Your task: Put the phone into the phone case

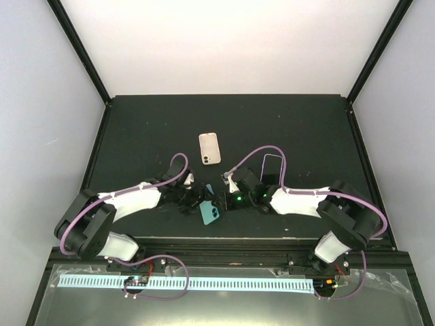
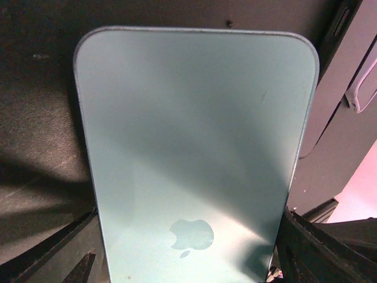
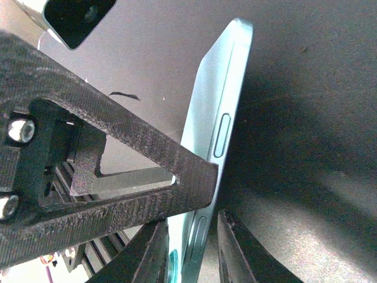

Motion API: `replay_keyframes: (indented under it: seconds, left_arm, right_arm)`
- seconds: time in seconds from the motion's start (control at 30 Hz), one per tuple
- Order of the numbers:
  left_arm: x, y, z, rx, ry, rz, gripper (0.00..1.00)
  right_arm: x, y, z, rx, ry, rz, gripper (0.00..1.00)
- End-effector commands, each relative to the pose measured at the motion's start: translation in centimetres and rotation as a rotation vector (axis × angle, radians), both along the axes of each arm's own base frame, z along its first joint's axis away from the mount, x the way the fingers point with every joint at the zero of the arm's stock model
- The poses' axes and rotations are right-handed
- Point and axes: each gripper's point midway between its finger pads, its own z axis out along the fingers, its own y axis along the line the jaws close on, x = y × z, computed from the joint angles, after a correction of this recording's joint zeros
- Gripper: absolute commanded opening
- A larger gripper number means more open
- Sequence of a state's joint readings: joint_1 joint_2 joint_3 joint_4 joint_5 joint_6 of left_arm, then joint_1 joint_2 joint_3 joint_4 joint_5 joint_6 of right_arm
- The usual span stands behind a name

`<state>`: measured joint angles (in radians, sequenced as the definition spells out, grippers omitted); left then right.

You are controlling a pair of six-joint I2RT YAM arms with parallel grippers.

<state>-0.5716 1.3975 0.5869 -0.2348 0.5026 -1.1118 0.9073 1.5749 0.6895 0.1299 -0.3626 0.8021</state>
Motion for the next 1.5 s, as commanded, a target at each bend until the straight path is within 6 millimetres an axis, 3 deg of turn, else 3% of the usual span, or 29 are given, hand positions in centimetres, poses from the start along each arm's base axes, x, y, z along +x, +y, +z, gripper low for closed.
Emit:
replay_keyframes:
  seconds: [0.0,0.2,0.3,0.53,0.73,0.83,1.07,1.2,1.47]
  left_arm:
    - [1.1,-1.8,2.1,-0.078,-0.035,-0.009,0.6]
    - [1.1,-1.7,2.2,-0.078,-0.046,-0.012,0.61]
    - [1.2,-1.8,2.5,-0.085,-0.077,-0.026,0.71]
    - [2.3,-0.6,3.5,0.022,-0.177,-0.051,0.89]
    - [4.7,0.3,5.4,0.156,-0.266,-0.093,0.92]
    - [6.9,1.0,6.3,0.263,-0.329,-0.11,0.88]
    - [13.5,3.5,7.8,0.46,-0.427,-0.034,0.61]
    - [16.8,3.9,7.6,0.478,-0.441,0.003,0.48]
    - [20.9,4.1,5.7,0.522,-0.452,0.016,0.4]
  right_arm:
    - [0.3,0.8,0.4,0.032,-0.009,-0.003,0.24]
    - [0.2,1.1,0.3,0.059,0.004,0.001,0.1]
    - [-0.1,1.0,0.4,0.071,0.012,0.001,0.02]
    - [-0.1,0.5,0.6,0.078,0.01,-0.023,0.01]
    - [0.6,-1.2,1.2,0.077,-0.015,-0.061,0.01]
    - [0.7,-1.8,1.5,0.078,-0.02,-0.064,0.01]
    - [0.8,-2.8,2.8,0.059,-0.063,-0.071,0.01]
    - [0.8,-3.5,3.6,0.04,-0.09,-0.081,0.01]
    - [0.7,-4.8,5.4,0.026,-0.135,-0.105,0.01]
